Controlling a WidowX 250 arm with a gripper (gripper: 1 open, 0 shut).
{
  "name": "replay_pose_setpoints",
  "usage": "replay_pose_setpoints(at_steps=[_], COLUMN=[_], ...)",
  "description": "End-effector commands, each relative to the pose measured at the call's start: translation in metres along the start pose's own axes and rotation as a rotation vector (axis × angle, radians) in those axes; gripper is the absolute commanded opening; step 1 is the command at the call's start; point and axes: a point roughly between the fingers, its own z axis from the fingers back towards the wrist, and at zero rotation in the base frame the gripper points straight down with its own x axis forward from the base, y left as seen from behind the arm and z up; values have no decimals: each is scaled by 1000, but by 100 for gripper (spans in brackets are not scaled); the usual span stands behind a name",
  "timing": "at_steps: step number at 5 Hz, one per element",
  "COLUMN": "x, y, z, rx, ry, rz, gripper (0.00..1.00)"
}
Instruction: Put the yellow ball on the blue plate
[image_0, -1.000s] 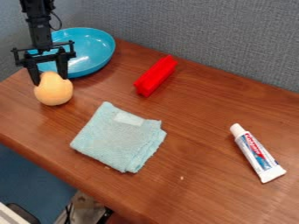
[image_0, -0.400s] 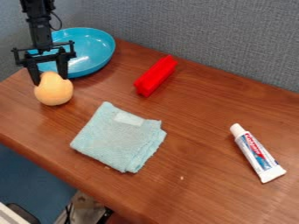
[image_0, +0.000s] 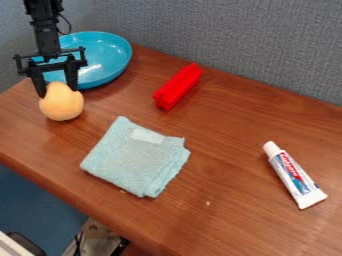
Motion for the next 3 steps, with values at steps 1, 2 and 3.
replay_pose_setpoints(at_steps=[1,2,3], x=[-5,-6,-8], y=[-3,-4,-4], z=[-8,-7,-5], rx=[4,6,8], ry=[38,44,51], rz=[-26,-33,-40], gripper=[0,0,0])
